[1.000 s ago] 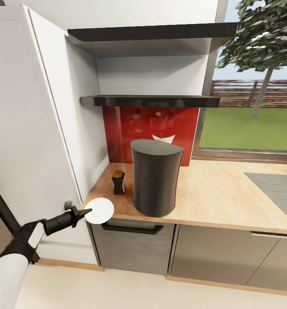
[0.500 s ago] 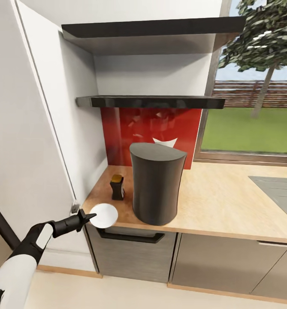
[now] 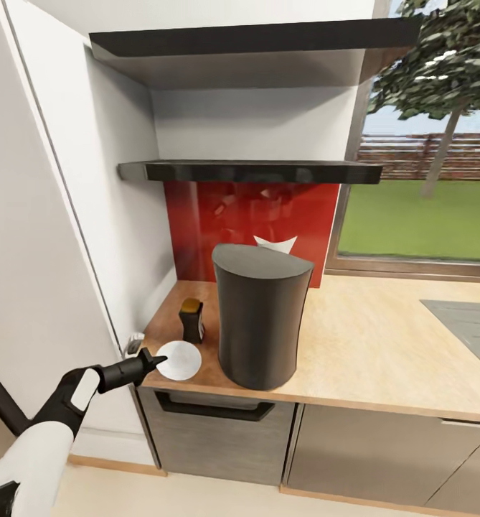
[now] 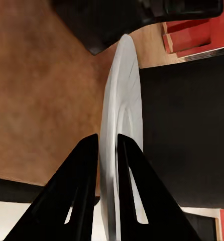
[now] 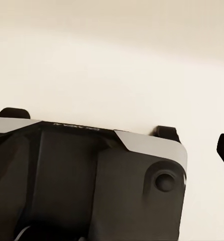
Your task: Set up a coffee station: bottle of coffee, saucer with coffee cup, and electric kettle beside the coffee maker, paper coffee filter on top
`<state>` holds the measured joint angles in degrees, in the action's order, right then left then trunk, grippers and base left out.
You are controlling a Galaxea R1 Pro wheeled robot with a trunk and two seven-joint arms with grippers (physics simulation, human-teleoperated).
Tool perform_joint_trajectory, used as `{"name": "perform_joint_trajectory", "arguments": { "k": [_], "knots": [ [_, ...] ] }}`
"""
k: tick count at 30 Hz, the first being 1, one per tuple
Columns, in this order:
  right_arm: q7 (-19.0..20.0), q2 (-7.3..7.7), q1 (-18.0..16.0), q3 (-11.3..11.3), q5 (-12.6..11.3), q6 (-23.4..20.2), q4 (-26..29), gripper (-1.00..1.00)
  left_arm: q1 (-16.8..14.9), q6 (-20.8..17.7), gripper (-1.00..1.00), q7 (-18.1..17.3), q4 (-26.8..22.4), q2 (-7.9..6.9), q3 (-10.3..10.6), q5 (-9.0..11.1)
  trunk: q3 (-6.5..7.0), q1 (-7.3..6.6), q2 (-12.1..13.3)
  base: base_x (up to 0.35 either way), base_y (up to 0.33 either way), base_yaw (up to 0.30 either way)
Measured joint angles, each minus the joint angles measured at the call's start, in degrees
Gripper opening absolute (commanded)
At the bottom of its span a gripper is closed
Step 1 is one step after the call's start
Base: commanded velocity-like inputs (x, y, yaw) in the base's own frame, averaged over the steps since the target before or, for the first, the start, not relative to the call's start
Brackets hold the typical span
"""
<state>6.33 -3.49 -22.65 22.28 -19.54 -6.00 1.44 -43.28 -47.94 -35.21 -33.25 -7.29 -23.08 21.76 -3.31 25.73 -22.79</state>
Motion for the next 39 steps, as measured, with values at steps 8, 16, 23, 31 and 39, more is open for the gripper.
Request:
{"name": "perform_joint_trajectory", "arguments": {
  "k": [8,16,23,31,39],
  "knots": [
    [0.0,-0.04,0.0,0.0,0.1,0.0,0.0,1.0,0.4,0.0,-1.0,0.0,0.7,0.14,0.1,0.1,0.0,0.01,0.0,0.032,-0.003,0.0],
    [0.0,-0.04,0.0,0.0,0.1,0.0,0.0,1.0,0.4,0.0,-1.0,0.0,1.1,0.15,0.3,0.0,0.0,0.01,0.0,0.11,0.0,0.0],
    [0.0,-0.04,0.0,0.0,0.1,0.0,0.0,1.0,0.4,0.0,-1.0,0.7,1.3,1.12,0.4,-0.2,0.0,0.0,0.0,0.049,-0.023,0.0],
    [0.0,-0.04,0.0,0.0,0.1,0.0,0.0,1.0,0.4,0.0,-1.0,2.4,1.3,1.63,0.4,0.0,0.0,0.01,0.0,0.087,-0.052,0.0],
    [0.0,-0.04,0.0,0.0,0.1,0.0,0.0,1.0,0.4,-0.1,-1.0,2.5,1.3,1.64,0.4,0.0,0.0,0.01,0.0,0.001,0.0,0.0]
  ]
}}
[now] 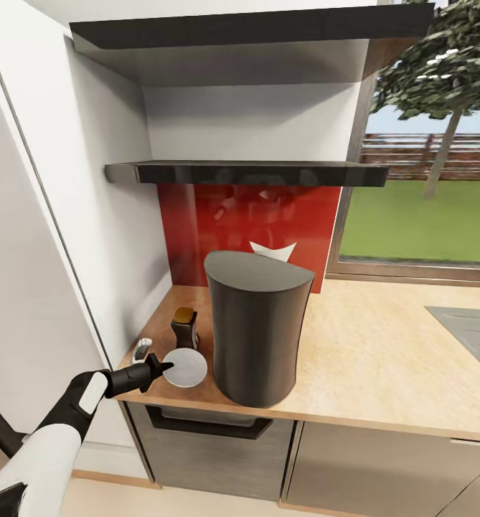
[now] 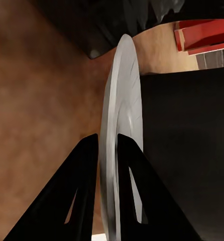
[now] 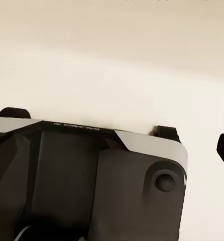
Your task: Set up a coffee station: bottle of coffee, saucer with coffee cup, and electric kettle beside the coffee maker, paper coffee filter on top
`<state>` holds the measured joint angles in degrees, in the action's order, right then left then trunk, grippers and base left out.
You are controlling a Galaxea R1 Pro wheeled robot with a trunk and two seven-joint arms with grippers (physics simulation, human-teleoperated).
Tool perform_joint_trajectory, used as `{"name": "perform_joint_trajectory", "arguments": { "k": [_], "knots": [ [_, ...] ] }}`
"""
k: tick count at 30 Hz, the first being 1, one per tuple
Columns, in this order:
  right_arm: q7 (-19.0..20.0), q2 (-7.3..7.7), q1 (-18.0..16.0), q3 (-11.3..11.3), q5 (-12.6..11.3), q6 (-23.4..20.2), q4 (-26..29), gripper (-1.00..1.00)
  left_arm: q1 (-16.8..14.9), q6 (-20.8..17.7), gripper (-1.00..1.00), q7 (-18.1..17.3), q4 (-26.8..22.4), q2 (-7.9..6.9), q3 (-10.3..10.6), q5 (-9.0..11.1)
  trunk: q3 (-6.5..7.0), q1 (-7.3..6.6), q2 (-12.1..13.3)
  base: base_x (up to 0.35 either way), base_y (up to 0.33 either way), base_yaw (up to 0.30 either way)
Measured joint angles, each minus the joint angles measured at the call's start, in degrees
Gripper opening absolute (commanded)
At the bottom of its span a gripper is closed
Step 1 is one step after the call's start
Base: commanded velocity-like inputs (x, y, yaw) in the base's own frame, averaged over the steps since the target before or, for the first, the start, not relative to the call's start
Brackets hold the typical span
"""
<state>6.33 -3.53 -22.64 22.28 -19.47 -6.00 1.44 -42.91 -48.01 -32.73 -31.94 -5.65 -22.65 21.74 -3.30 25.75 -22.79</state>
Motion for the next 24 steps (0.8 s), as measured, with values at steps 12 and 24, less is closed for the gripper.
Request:
{"name": "perform_joint_trajectory", "arguments": {
  "k": [12,24],
  "knots": [
    [0.0,0.0,0.0,0.0,0.0,0.0,0.0,1.0,0.0,0.2,1.0,3.8,-0.1,0.29,0.0,-0.2,0.0,0.0,0.0,0.0,0.0,0.0],
    [0.0,0.0,0.0,0.0,0.0,0.0,0.0,1.0,0.0,0.2,1.0,5.5,-0.1,0.18,-0.2,-0.3,0.0,0.0,0.0,-0.001,0.0,0.0]
  ]
}}
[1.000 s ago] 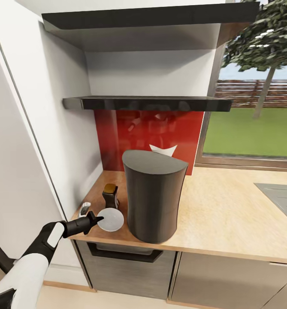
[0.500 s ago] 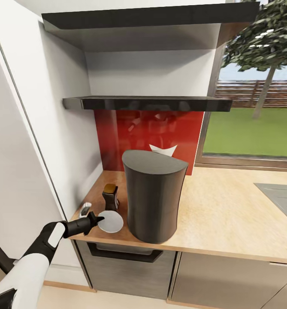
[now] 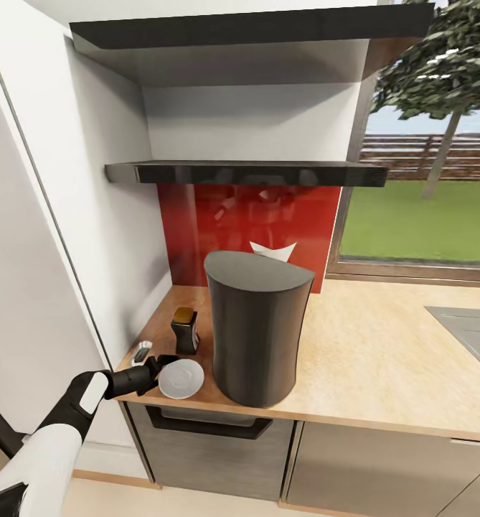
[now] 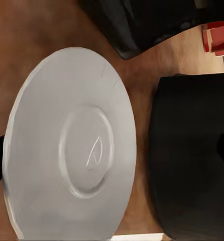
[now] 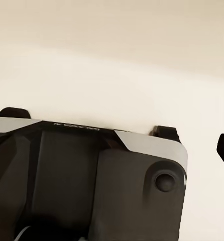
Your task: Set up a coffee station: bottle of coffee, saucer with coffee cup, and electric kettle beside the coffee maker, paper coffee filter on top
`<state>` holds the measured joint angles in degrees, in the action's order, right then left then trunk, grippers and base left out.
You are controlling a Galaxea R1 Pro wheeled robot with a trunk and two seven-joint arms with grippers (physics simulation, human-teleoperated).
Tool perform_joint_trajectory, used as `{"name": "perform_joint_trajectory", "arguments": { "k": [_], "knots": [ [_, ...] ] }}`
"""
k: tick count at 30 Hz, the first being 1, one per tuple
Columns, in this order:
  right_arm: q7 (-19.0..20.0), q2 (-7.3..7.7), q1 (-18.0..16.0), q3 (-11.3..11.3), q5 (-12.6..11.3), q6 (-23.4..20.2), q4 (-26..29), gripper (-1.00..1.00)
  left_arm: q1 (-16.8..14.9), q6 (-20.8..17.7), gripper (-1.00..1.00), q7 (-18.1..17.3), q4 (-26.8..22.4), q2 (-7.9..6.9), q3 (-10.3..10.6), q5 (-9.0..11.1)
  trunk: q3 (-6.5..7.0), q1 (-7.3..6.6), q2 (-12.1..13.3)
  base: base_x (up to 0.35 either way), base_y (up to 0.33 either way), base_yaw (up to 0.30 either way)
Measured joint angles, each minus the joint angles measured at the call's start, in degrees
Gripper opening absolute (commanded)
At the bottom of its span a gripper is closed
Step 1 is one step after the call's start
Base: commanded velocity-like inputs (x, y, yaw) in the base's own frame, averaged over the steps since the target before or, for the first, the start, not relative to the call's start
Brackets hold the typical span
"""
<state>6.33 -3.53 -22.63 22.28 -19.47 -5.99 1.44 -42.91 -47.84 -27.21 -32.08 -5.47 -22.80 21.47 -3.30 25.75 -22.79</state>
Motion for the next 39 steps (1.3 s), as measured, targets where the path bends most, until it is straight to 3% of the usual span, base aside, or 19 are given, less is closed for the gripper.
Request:
{"name": "perform_joint_trajectory", "arguments": {
  "k": [18,26,31,34,36,38,39],
  "knots": [
    [0.0,0.01,0.0,0.0,0.0,0.0,0.0,1.0,0.0,0.0,1.0,1.0,0.0,-0.08,0.2,0.0,0.01,0.02,0.0,-0.224,0.201,0.0],
    [0.0,0.0,0.0,0.0,0.0,0.0,0.0,1.0,0.3,-0.3,1.0,0.8,0.2,-0.01,0.3,0.1,0.0,0.0,0.0,-0.038,0.032,0.0],
    [0.0,0.0,0.0,0.0,0.0,0.0,-0.1,1.0,6.6,-3.0,1.0,0.5,0.0,-0.24,1.0,-0.2,-0.01,0.0,0.0,-0.001,0.001,0.0],
    [0.0,0.0,0.0,0.0,0.0,0.0,-0.1,1.0,14.0,-2.9,1.0,0.0,-0.1,-0.9,1.2,-0.3,-0.02,0.0,0.0,0.0,0.0,0.0],
    [0.0,0.0,0.0,0.0,0.0,0.0,-0.1,1.0,18.4,-0.8,1.0,0.0,-0.1,-1.07,1.4,-1.4,-0.02,0.0,0.0,0.0,0.0,0.0],
    [0.0,0.0,0.0,0.0,0.0,0.0,-0.1,1.0,23.6,11.0,1.0,0.6,0.3,-0.86,2.4,-6.8,-0.02,0.0,0.0,0.0,0.0,0.0],
    [-0.1,0.0,0.0,0.0,0.0,0.0,-0.1,1.0,25.2,18.6,1.0,1.5,1.3,-0.75,2.7,-10.4,-0.02,0.0,0.0,0.0,0.0,0.0]
  ]
}}
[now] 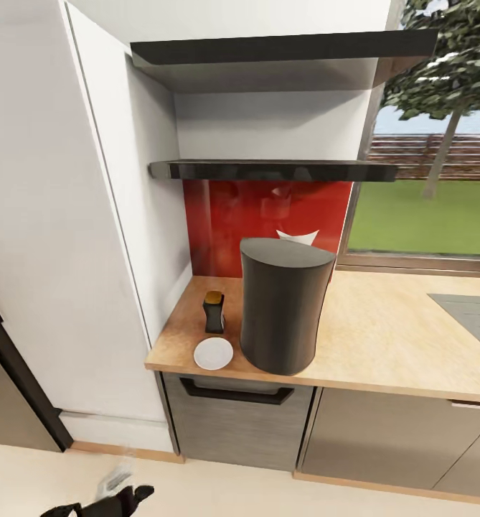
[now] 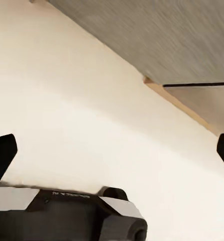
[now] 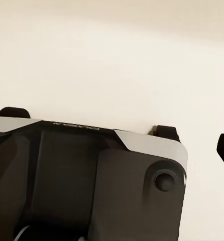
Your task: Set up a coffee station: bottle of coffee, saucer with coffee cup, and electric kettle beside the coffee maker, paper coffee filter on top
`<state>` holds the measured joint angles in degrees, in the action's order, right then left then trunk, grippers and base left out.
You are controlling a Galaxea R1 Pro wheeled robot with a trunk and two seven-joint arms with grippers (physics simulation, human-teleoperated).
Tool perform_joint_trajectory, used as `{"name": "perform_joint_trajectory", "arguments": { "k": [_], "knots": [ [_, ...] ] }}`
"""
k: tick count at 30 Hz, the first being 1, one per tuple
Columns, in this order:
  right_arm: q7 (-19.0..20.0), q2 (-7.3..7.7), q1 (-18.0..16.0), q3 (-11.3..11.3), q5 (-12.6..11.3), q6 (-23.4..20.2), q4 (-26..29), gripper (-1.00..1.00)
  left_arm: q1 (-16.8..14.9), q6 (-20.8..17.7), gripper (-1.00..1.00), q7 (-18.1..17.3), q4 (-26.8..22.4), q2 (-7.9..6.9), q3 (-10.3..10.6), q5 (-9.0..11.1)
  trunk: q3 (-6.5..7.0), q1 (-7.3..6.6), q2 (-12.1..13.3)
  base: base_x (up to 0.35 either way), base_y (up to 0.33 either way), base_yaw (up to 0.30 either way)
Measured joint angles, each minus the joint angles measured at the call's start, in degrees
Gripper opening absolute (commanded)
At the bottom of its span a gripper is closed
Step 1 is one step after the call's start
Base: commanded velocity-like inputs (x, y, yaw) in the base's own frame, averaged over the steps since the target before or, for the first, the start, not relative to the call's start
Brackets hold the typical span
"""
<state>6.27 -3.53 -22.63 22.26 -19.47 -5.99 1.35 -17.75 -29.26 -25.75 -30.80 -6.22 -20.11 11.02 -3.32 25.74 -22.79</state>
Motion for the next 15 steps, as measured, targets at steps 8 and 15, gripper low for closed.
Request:
{"name": "perform_joint_trajectory", "arguments": {
  "k": [8,15],
  "knots": [
    [0.0,0.66,0.4,-0.2,-0.2,0.5,0.0,1.0,3.0,29.6,1.0,13.5,12.4,-0.11,0.8,-9.4,0.01,0.0,0.0,0.0,0.0,0.0],
    [0.1,2.49,0.6,-0.2,-9.1,0.7,0.1,1.0,6.4,41.2,1.0,22.6,21.4,-0.5,0.9,-23.8,0.01,0.0,0.0,0.0,0.0,0.0]
  ]
}}
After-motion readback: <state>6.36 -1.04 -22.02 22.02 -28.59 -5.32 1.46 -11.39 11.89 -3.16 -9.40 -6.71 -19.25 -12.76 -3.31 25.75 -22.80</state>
